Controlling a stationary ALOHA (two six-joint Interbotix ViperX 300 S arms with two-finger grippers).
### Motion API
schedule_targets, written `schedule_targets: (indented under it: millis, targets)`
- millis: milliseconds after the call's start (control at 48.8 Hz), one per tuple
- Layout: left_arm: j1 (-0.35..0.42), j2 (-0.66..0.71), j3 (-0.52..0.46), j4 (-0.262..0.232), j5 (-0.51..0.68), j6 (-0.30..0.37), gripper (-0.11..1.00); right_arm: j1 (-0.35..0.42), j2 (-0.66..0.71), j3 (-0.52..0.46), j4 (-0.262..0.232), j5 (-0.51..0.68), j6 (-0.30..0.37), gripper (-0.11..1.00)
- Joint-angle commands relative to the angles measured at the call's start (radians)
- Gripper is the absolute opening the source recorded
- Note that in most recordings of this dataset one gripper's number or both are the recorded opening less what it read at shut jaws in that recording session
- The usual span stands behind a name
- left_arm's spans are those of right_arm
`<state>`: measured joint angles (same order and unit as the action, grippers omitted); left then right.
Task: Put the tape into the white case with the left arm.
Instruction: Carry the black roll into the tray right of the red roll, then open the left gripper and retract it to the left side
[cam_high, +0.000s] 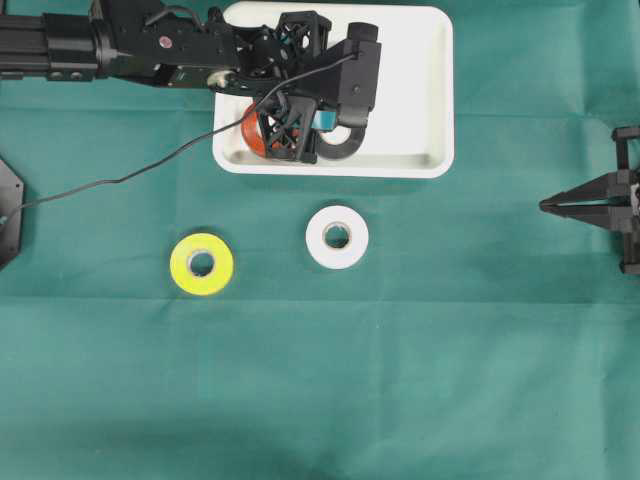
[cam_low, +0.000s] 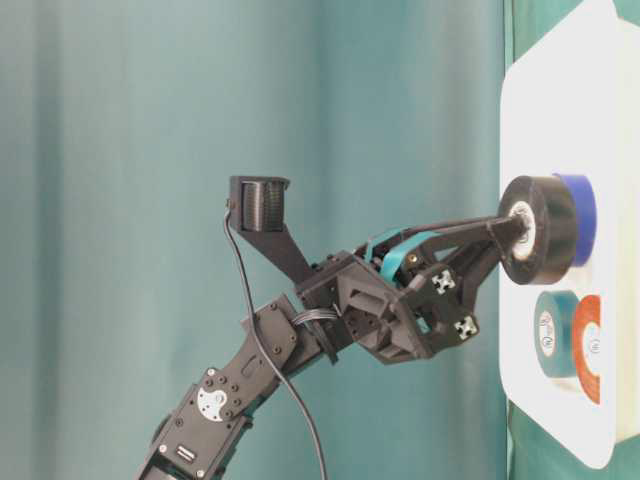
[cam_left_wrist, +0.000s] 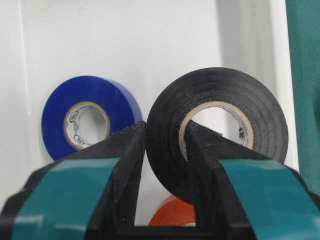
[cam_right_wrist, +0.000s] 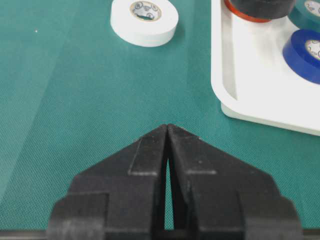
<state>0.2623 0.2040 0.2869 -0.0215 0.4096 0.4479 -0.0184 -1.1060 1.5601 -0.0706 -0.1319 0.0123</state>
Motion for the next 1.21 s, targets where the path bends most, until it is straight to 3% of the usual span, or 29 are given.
schedule_targets:
  millis: [0, 143, 328, 389, 799, 1189]
  targets:
    - [0.002, -0.018, -0.011, 0.000, -0.009, -0.003, 0.22, 0.000, 0.006, -0.011, 0.000, -0.011, 0.000, -0.09]
    - [0.002, -0.018, -0.006, 0.000, -0.009, -0.003, 0.27, 0.000, 0.006, -0.011, -0.002, -0.011, 0.000, -0.09]
    - [0.002, -0.020, 0.003, 0.002, -0.009, -0.002, 0.81, 0.000, 0.006, -0.011, 0.000, -0.011, 0.000, -0.09]
    - [0.002, -0.021, 0.006, 0.000, -0.009, -0.002, 0.92, 0.000, 0.008, -0.011, 0.000, -0.011, 0.000, -0.09]
    - [-0.015, -0.091, 0.055, -0.003, -0.009, -0.011, 0.88, 0.000, 0.006, -0.011, 0.000, -0.011, 0.000, -0.09]
    - [-0.109, -0.291, 0.247, -0.006, -0.011, -0.014, 0.88, 0.000, 0.008, -0.011, 0.000, -0.009, 0.000, -0.09]
